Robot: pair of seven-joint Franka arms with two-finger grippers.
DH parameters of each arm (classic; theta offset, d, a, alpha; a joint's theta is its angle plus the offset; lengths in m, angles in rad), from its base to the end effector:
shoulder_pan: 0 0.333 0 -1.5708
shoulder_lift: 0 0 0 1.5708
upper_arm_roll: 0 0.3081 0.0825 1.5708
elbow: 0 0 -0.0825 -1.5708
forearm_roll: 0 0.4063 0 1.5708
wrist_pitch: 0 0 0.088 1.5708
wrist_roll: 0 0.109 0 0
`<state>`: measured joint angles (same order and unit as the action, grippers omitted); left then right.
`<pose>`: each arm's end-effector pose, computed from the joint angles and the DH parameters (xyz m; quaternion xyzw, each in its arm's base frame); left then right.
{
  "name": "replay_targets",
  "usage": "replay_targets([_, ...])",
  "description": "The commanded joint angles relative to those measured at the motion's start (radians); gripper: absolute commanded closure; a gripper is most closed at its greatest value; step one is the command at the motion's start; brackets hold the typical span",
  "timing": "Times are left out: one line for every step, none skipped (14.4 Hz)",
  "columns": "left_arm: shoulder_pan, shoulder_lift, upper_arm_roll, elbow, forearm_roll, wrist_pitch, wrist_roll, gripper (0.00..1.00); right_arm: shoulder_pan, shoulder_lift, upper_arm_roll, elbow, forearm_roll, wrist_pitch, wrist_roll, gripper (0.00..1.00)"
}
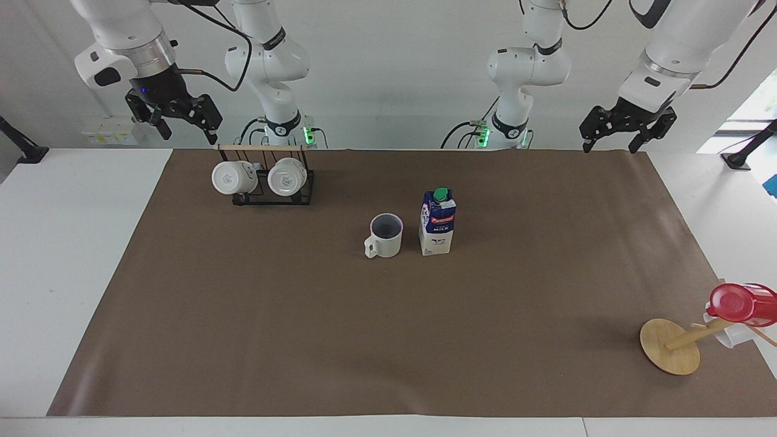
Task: Place cup and milk on table
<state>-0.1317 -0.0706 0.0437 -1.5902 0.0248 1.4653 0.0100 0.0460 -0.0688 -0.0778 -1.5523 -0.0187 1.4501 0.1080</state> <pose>0.5423 -0.0440 0.6357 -0.9984 0.0481 0.0267 0.0119 0.5427 -0.0211 0.6517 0.9973 -0.0707 -0.0165 0.0073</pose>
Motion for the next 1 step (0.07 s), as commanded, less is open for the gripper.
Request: replay_targets([0.01,-0.003,-0.004,0.01,0.0,-0.011,0.01,0.0,-0.006,-0.011,0.004,-0.02,0.017,0.022,0.018,0.0])
